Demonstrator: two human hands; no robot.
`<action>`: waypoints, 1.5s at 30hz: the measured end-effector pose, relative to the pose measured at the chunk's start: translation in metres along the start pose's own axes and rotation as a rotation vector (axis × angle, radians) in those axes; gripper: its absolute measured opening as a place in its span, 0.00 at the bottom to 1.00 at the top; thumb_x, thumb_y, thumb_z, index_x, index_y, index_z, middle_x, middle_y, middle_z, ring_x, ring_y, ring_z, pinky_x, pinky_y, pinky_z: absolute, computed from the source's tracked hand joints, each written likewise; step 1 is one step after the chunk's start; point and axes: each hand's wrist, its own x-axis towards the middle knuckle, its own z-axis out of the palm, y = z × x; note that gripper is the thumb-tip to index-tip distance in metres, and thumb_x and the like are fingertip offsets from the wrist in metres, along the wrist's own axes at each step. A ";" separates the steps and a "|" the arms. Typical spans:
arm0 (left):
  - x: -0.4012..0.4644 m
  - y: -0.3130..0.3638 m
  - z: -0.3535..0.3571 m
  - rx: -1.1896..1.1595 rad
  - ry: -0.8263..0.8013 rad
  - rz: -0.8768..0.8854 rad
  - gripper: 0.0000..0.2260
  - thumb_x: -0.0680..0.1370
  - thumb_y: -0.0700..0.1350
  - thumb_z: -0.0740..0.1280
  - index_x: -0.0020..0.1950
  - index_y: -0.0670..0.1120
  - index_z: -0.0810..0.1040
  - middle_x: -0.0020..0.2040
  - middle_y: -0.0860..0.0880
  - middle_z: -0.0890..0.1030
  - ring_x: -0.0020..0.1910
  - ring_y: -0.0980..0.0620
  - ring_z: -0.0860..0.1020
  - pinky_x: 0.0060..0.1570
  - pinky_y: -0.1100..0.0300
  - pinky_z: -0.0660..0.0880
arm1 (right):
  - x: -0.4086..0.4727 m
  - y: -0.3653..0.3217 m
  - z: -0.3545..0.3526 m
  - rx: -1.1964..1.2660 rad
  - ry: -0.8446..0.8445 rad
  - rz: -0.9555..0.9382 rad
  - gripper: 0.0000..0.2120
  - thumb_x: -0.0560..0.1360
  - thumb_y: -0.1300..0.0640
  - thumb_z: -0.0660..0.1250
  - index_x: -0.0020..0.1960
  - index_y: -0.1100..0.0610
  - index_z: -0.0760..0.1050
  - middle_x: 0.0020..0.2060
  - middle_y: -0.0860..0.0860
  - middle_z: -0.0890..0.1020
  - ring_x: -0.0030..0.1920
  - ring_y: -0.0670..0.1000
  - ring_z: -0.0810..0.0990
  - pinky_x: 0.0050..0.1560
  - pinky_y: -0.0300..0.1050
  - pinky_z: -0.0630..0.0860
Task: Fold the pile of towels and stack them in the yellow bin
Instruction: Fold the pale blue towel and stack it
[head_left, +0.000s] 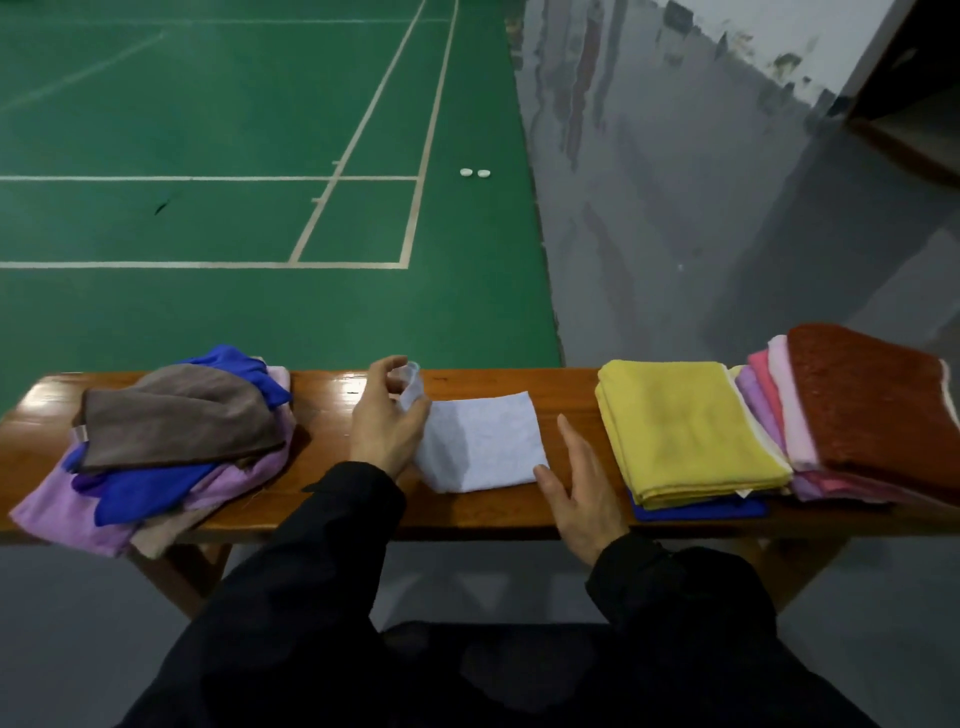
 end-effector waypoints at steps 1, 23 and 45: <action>-0.001 0.006 0.012 0.013 -0.036 0.019 0.20 0.78 0.43 0.71 0.68 0.51 0.71 0.53 0.53 0.78 0.45 0.55 0.79 0.42 0.62 0.78 | 0.001 -0.002 -0.002 0.069 0.010 0.029 0.38 0.78 0.30 0.54 0.82 0.44 0.50 0.81 0.45 0.57 0.79 0.45 0.57 0.79 0.51 0.58; -0.026 -0.002 0.079 -0.269 -0.059 -0.563 0.41 0.71 0.39 0.76 0.79 0.44 0.57 0.70 0.39 0.73 0.64 0.38 0.77 0.64 0.41 0.76 | 0.009 -0.004 0.003 -0.107 -0.096 0.050 0.24 0.81 0.45 0.66 0.76 0.50 0.71 0.79 0.52 0.65 0.78 0.54 0.62 0.78 0.52 0.58; -0.069 0.139 0.194 -0.070 -0.376 -0.202 0.29 0.72 0.46 0.73 0.71 0.47 0.69 0.64 0.43 0.72 0.58 0.45 0.77 0.61 0.48 0.77 | -0.053 -0.052 -0.181 0.490 0.956 -0.007 0.15 0.83 0.53 0.58 0.67 0.53 0.74 0.62 0.48 0.79 0.62 0.45 0.77 0.61 0.37 0.72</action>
